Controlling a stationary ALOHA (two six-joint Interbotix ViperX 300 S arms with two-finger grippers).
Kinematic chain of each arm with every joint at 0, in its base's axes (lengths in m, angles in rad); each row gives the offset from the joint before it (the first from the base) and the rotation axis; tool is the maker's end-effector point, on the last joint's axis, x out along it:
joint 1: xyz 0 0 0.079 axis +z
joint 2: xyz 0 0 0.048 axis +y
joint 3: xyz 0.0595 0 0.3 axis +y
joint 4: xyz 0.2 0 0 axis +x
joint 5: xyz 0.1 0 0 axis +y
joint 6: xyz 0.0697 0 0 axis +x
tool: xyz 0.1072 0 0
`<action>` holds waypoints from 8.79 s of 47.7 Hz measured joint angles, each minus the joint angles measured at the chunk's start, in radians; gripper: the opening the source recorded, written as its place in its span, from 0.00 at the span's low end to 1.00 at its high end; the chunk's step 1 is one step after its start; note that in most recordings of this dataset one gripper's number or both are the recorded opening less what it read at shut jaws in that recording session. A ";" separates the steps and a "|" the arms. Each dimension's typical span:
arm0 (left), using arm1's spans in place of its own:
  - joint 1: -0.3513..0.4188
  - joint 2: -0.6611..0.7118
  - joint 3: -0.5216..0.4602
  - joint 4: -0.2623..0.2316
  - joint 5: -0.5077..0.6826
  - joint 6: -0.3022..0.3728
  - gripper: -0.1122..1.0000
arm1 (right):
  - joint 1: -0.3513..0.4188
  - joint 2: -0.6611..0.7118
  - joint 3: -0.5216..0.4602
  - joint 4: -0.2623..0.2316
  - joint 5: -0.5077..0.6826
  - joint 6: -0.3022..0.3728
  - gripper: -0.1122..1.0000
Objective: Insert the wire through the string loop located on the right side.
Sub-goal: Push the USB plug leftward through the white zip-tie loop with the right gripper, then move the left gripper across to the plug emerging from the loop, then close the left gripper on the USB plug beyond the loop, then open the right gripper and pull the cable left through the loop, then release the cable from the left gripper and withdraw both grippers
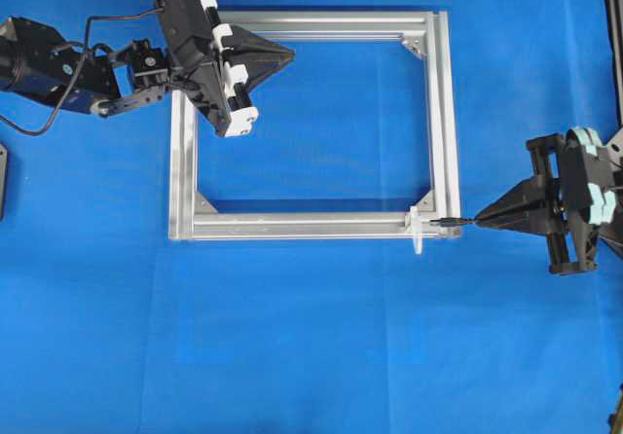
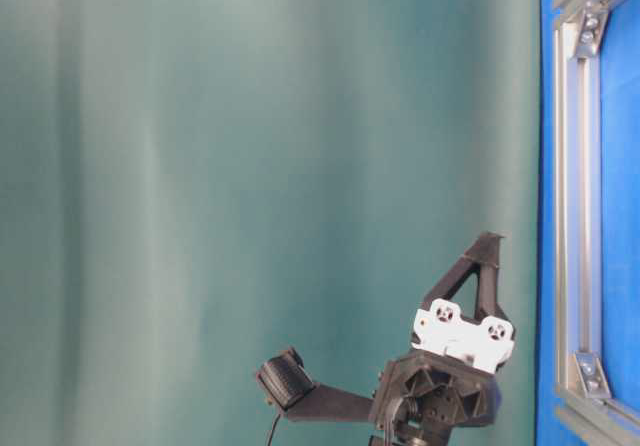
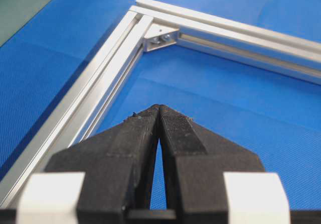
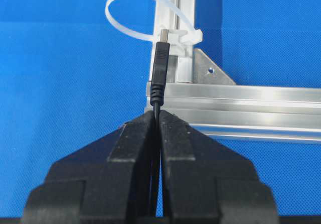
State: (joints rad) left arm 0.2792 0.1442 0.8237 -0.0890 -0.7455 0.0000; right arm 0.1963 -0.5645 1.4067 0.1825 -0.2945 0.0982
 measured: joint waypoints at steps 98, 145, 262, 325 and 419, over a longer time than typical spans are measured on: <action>-0.426 -0.002 0.005 0.002 0.020 -0.057 0.10 | 0.008 0.348 -0.176 0.000 -0.195 -0.008 0.06; -0.368 0.193 -0.463 0.000 0.350 -0.052 0.10 | 0.008 0.348 -0.176 0.000 -0.195 -0.008 0.06; -0.374 0.322 -0.499 0.002 0.370 -0.052 0.86 | 0.008 0.348 -0.176 0.000 -0.195 -0.011 0.06; -0.377 0.321 -0.509 0.002 0.370 -0.049 0.17 | 0.005 0.348 -0.176 -0.005 -0.190 -0.005 0.44; -0.449 -0.299 0.511 0.002 0.141 -0.086 0.17 | 0.005 0.334 -0.184 0.009 -0.184 -0.002 0.94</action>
State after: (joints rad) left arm -0.1703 -0.1549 1.3346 -0.0874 -0.6044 -0.0859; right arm 0.2010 -0.2301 1.2226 0.1917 -0.4786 0.0966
